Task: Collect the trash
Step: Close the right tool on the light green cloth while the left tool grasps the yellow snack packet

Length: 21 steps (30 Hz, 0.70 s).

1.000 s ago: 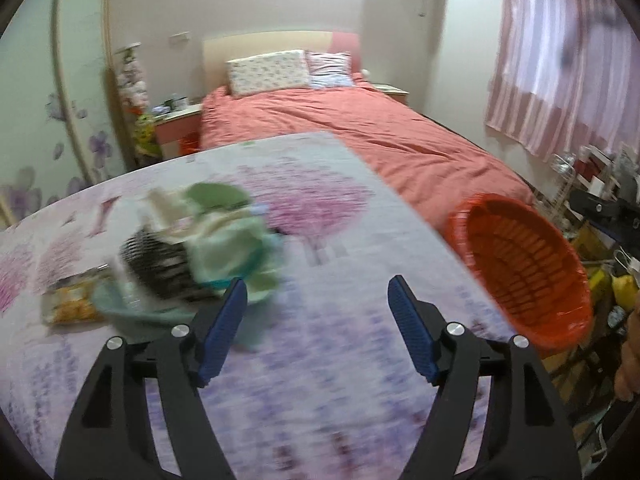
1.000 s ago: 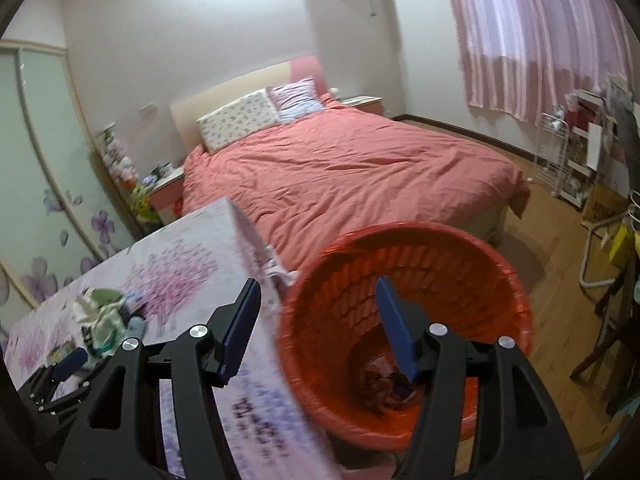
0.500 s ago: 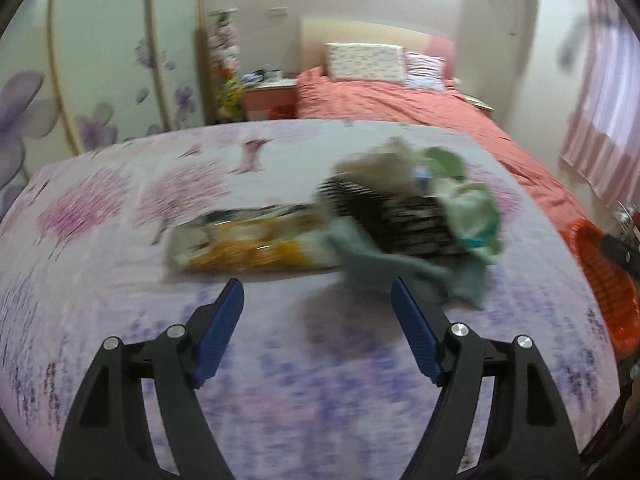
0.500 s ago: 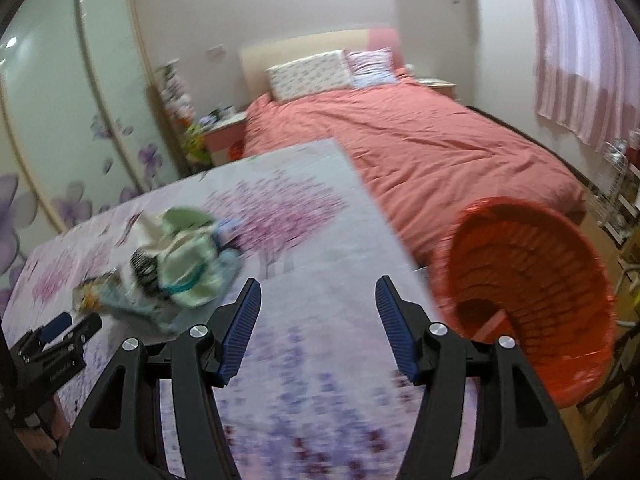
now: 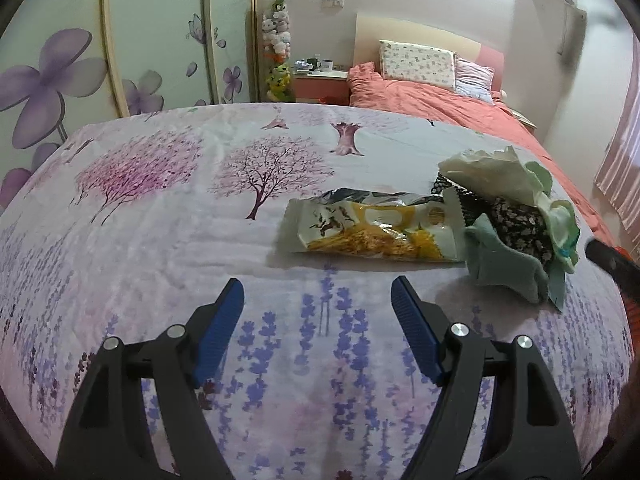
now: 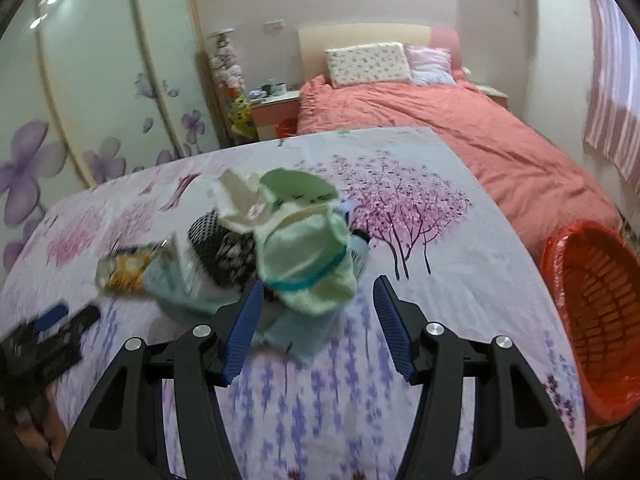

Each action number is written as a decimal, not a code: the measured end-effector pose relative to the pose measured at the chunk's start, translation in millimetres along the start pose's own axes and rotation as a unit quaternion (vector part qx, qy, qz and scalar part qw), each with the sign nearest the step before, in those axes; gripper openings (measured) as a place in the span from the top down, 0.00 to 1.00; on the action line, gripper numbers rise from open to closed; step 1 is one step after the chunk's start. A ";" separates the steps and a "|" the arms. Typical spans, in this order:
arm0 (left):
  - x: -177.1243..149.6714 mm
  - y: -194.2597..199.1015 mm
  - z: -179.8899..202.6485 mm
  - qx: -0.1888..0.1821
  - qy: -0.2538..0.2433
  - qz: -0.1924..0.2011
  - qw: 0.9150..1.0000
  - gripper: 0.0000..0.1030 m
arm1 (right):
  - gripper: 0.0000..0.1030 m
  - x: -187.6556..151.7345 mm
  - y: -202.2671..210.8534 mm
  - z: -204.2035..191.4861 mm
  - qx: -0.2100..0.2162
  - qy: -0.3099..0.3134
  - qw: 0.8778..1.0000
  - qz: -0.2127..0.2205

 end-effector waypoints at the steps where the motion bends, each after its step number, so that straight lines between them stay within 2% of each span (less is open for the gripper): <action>1: -0.1 -0.9 0.1 -0.001 0.001 -0.001 1.000 0.27 | 0.44 3.0 -5.4 1.1 0.003 -0.008 1.000 -0.003; 3: -0.9 -1.1 1.9 -0.005 0.001 -0.002 1.000 0.27 | 0.47 8.4 -17.3 2.7 0.001 -0.012 1.000 -0.011; 5: -1.7 -0.6 4.9 -0.009 0.001 -0.003 1.000 0.27 | 0.55 8.6 -25.3 2.9 -0.003 -0.007 1.000 -0.019; 7: -0.8 -3.0 7.0 -0.014 0.001 -0.004 1.000 0.27 | 0.82 5.4 -31.2 1.9 0.005 0.001 0.999 -0.032; 9: -1.6 -3.0 10.7 -0.021 0.001 -0.006 1.000 0.27 | 0.94 -0.7 -30.7 3.8 0.008 0.001 0.999 -0.036; 13: -1.4 -6.8 14.7 -0.025 0.000 -0.008 1.000 0.27 | 0.96 -9.2 -19.7 20.3 -0.003 -0.016 1.000 -0.027; 18: 9.6 -12.2 5.8 -0.015 0.016 -0.005 1.000 0.27 | 0.96 -17.4 -6.8 56.2 -0.050 -0.045 0.997 -0.021; 21: 21.7 -21.0 -4.5 -0.006 0.034 -0.007 0.999 0.28 | 0.96 -22.7 -7.3 67.1 -0.061 -0.051 0.996 -0.029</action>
Point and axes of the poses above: each gripper's, at about its wrist camera, not at the fingertips, and y roughly against the way its jaws point, z to its right, x to its top, the point moved 10 cm from there along -y, roughly the way its jaws point, and after that the axes turned 10 degrees about y, right-handed, at the moved point
